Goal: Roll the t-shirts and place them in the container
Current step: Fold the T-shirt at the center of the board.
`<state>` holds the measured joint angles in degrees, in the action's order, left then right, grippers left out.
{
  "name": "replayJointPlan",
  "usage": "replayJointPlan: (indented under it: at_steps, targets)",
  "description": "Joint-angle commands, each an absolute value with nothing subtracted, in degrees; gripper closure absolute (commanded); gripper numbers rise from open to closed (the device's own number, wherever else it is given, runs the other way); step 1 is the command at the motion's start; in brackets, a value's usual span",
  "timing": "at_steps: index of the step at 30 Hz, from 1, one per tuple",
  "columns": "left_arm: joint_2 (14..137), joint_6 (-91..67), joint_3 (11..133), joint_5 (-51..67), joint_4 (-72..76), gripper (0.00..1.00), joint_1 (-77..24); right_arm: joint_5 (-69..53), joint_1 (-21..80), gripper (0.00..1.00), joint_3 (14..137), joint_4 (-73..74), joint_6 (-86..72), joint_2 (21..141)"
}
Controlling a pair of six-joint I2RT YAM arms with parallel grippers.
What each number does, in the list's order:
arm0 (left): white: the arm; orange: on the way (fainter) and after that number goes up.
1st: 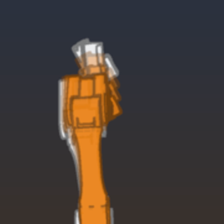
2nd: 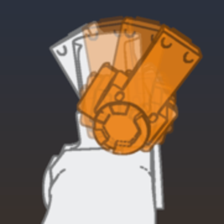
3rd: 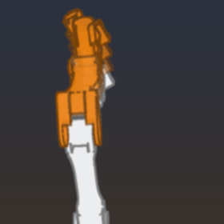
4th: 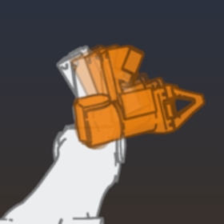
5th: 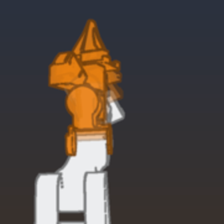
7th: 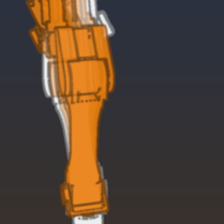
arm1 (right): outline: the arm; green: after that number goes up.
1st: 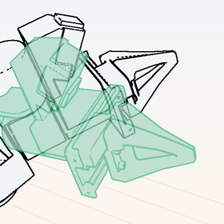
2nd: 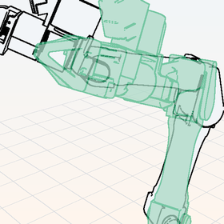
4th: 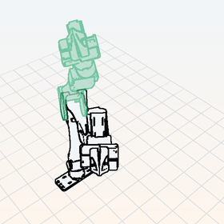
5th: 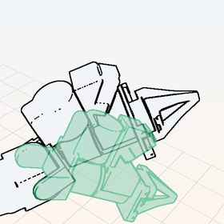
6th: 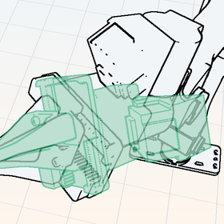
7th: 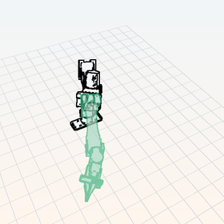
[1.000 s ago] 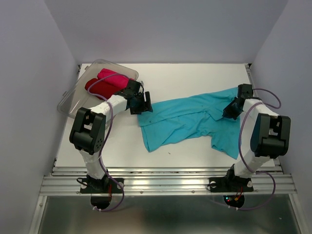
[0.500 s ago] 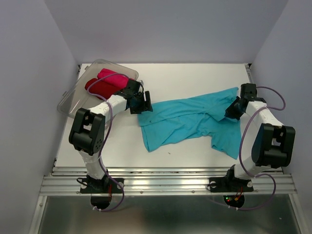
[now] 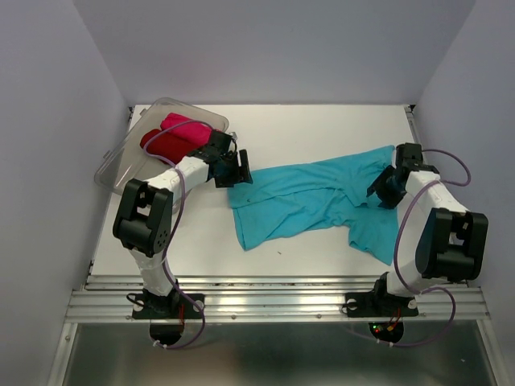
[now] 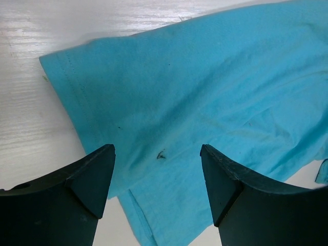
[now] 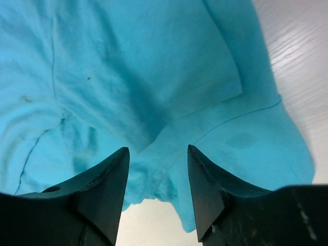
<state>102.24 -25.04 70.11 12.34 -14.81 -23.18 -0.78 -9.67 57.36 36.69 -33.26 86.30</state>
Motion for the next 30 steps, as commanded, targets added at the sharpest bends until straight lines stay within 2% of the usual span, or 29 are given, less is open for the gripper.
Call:
replayJointPlan:
  at_steps: [1, 6, 12, 20, 25, 30]
  targets:
    - [99.5, -24.1, 71.5, 14.0, -14.5, 0.22, -23.5, 6.6, -9.6, 0.46, 59.6, 36.9, -33.5, 84.0]
    - [101.9, -24.1, 75.1, 15.6, -15.5, 0.22, -23.5, 9.1, -12.8, 0.51, 62.9, 36.1, -33.3, 86.4]
    - [104.4, -23.8, 78.1, 16.6, -16.4, 0.22, -23.5, 12.2, -13.5, 0.51, 64.0, 35.1, -31.6, 91.3]
    - [105.3, -23.7, 78.1, 16.8, -16.2, 0.21, -23.5, 13.4, -14.1, 0.53, 62.1, 33.3, -30.1, 94.3]
    - [105.5, -23.7, 77.7, 16.8, -16.0, 0.22, -23.5, 14.0, -14.1, 0.6, 60.6, 31.6, -29.9, 95.5]
    - [105.5, -23.7, 77.4, 16.8, -15.8, 0.22, -23.5, 13.9, -14.1, 0.62, 60.6, 30.9, -29.8, 97.3]
